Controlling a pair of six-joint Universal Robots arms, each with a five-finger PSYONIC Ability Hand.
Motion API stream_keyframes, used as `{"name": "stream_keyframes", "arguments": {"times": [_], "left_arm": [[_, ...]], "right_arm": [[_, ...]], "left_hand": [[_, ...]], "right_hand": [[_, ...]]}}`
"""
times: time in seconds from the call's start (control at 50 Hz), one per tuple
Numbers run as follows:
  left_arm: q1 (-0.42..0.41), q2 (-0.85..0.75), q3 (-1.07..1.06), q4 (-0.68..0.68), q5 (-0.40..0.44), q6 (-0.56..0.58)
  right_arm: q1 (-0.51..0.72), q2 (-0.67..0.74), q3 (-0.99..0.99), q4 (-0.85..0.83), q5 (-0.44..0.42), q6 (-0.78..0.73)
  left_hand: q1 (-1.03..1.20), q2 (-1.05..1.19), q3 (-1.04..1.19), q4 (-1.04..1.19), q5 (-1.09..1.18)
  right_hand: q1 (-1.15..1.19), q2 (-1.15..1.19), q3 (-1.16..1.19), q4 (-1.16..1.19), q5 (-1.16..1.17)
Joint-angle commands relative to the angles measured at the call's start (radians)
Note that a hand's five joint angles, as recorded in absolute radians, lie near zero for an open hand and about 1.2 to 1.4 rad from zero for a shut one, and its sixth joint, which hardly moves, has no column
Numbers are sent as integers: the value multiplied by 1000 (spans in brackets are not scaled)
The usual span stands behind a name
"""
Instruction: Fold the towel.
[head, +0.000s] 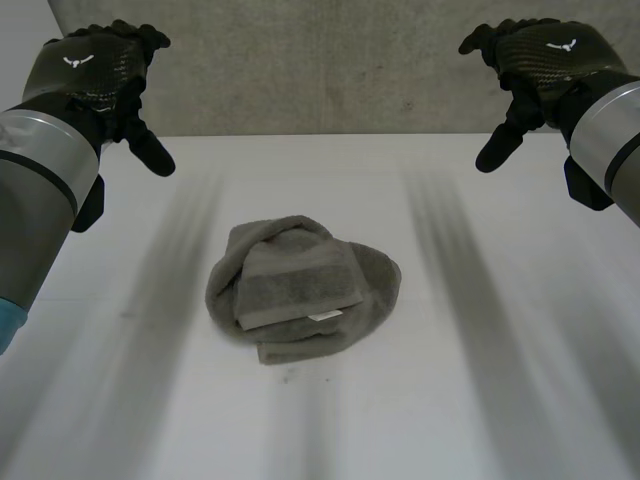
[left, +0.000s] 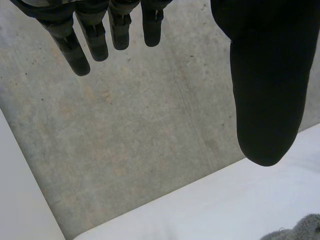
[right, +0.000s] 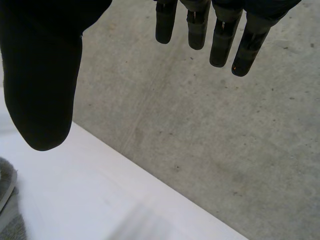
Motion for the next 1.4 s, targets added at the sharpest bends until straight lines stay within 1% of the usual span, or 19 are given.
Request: {"name": "stream_keyframes", "arguments": {"times": [0.02,0.1,0.24,0.36,0.52,0.58,0.62,0.64,0.66,0.72,0.86,1.0,1.12,1.14,1.18,1.2,1.24,1.3,1.4], "left_arm": [[0,-67,0,-1,12,5],[2,-151,4,-3,64,32],[11,-262,-6,-6,60,40],[81,-252,-118,-1,71,-60],[150,-194,-249,28,77,-118],[155,-166,-295,56,78,-118],[152,-137,-331,75,78,-118],[152,-137,-332,75,78,-118],[152,-122,-345,83,78,-118],[144,-97,-368,101,80,-118],[137,-87,-390,131,80,-117],[94,-99,-390,132,80,-114],[34,-119,-385,137,78,-109],[34,-119,-385,137,78,-109],[9,-131,-378,138,78,-109],[9,-131,-378,138,78,-109],[-21,-151,-369,138,80,-107],[-52,-182,-349,148,78,-106],[-89,-263,-293,163,77,-74]], "right_arm": [[11,63,10,10,-48,-116],[28,135,18,9,-83,-172],[119,308,-13,-25,-121,12],[195,475,-57,-112,-279,183],[261,644,-145,-232,-244,200],[283,707,-193,-257,-196,194],[292,733,-229,-258,-125,165],[292,733,-229,-258,-124,165],[292,724,-229,-260,-88,135],[291,651,-197,-258,-26,61],[245,436,-42,-242,-17,-77],[102,272,197,-6,-25,-477],[27,164,396,18,-28,-741],[27,164,396,18,-28,-741],[19,68,455,2,-58,-764],[19,67,455,2,-58,-764],[1,8,467,-13,-106,-754],[-34,-17,455,-63,-120,-696],[-96,-51,423,-131,-126,-440]], "left_hand": [[33,41,37,38,9],[45,52,49,50,20],[45,52,49,50,20],[45,52,49,50,20],[36,44,40,41,11],[36,44,40,41,11],[33,41,37,38,9],[33,41,37,38,9],[33,41,37,38,9],[27,35,31,32,3],[27,35,31,32,3],[30,38,34,35,6],[39,47,43,44,14],[39,47,43,44,14],[45,52,49,50,20],[45,52,49,50,20],[48,55,52,53,23],[59,67,64,64,35],[147,155,151,152,123]], "right_hand": [[-28,-50,-43,-58,-55],[-28,-50,-43,-58,-55],[-28,-50,-43,-58,-55],[-18,-40,-33,-48,-45],[147,124,132,116,120],[391,368,376,360,363],[942,920,927,912,915],[945,923,931,915,918],[1191,1169,1177,1161,1164],[1194,1171,1179,1163,1167],[1194,1171,1179,1163,1167],[1194,1171,1179,1163,1167],[1163,1140,1148,1133,1136],[1163,1140,1148,1132,1136],[599,576,584,568,572],[596,574,581,566,569],[219,196,204,188,192],[-28,-50,-43,-58,-55],[-28,-50,-43,-58,-55]]}}
